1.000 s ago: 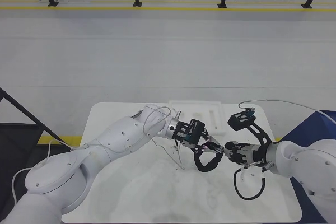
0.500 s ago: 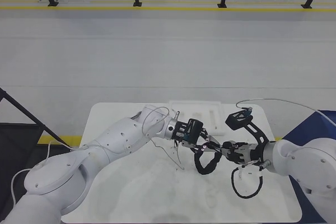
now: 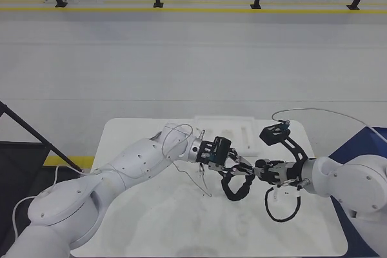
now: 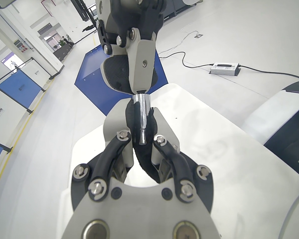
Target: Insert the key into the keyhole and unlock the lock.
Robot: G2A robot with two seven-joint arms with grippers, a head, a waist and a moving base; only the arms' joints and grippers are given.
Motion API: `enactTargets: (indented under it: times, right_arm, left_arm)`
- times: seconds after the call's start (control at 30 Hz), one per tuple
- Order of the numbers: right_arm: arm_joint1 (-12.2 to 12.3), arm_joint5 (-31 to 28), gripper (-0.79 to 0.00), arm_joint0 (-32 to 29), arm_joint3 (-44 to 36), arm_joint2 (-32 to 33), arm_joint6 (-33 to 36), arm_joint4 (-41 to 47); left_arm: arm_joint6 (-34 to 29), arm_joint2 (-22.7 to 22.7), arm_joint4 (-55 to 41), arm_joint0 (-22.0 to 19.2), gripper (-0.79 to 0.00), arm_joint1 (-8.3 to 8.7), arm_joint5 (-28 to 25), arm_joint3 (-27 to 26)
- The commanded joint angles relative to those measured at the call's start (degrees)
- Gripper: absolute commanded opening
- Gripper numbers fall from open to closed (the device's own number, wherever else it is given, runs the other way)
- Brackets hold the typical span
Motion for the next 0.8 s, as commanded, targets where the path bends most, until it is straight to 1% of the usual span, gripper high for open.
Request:
enactTargets:
  times: [0.0, 0.03, 0.1, 0.47, 0.57, 0.77]
  right_arm:
    - [-0.11, -0.15, -0.680, 0.45, 1.13, -0.09, -0.77, 0.74]
    - [-0.15, -0.22, -0.659, 0.68, 1.68, -0.13, -1.05, 0.98]
    - [-0.25, -0.31, -0.570, 1.11, 2.63, -0.16, -1.74, 1.60]
    - [-0.48, -1.93, -0.526, 2.03, 5.90, 1.82, -5.23, 5.89]
    - [-0.37, -3.53, -0.526, 1.28, 6.60, 2.55, -5.45, 6.69]
    - [-0.03, -7.93, -0.471, -0.88, 9.36, 3.42, -4.01, 7.74]
  left_arm:
    - [0.13, 0.00, -1.04, 0.32, -0.785, 0.09, 0.14, 0.44]
    - [0.22, 0.00, -1.60, 0.52, -0.785, 0.13, 0.23, 0.68]
    - [0.21, 0.00, -2.45, 0.80, -0.785, 0.20, 0.22, 1.01]
    - [-0.93, 0.00, -7.13, 1.98, -0.785, 0.37, -0.93, 3.59]
    - [-1.10, 0.00, -7.44, 1.84, -0.785, 0.45, -1.09, 4.67]
    - [-1.70, 0.00, -7.10, 1.27, -0.785, 1.02, -1.69, 6.19]
